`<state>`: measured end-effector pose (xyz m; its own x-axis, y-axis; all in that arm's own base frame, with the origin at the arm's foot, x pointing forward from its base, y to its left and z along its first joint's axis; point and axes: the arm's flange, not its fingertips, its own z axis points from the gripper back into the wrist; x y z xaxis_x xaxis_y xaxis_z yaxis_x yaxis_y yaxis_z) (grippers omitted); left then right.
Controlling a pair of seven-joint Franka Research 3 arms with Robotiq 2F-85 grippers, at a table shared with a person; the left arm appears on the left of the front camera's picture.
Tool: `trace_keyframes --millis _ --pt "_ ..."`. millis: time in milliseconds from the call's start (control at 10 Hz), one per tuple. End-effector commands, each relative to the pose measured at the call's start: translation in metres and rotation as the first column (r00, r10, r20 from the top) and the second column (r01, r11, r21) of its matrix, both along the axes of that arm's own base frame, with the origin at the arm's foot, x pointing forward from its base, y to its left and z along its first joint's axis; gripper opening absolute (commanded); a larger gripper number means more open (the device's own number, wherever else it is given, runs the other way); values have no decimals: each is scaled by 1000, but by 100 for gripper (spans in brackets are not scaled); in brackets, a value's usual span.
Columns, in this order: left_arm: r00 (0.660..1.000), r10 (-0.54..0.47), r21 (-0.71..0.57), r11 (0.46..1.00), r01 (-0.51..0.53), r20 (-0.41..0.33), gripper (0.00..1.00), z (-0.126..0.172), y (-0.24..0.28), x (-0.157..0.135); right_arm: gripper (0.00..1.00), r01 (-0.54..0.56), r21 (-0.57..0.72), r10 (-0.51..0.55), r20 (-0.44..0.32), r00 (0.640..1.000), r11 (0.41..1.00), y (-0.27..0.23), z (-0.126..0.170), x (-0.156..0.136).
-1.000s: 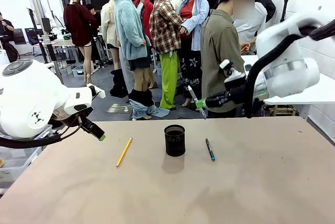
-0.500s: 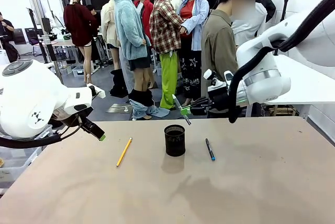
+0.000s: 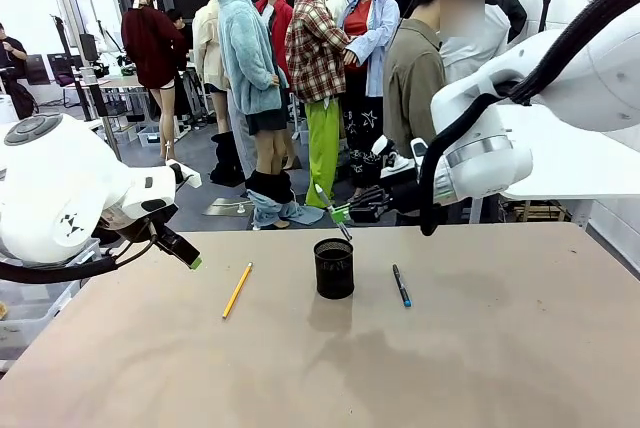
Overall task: Place the pens into the pen holder.
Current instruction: Pick up a writing instrument from the table and place it into the Pen holder.
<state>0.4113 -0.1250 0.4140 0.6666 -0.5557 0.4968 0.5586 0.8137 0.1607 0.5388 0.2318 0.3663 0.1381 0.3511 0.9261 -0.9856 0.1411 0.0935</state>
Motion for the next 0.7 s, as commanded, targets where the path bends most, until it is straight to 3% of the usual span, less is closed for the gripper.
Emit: trace_keyframes --millis 0,500,600 --pt "1000 14 -2 1000 -14 10 100 0 0 0 0 12 -27 -11 25 1000 1000 15 -4 13" --pt "1000 14 -2 1000 -14 10 100 0 0 0 0 -10 -26 9 -35 999 1000 30 -13 27" --pt "1000 14 -2 1000 -14 10 100 0 0 0 6 -6 -26 5 -44 999 1000 29 -19 27"
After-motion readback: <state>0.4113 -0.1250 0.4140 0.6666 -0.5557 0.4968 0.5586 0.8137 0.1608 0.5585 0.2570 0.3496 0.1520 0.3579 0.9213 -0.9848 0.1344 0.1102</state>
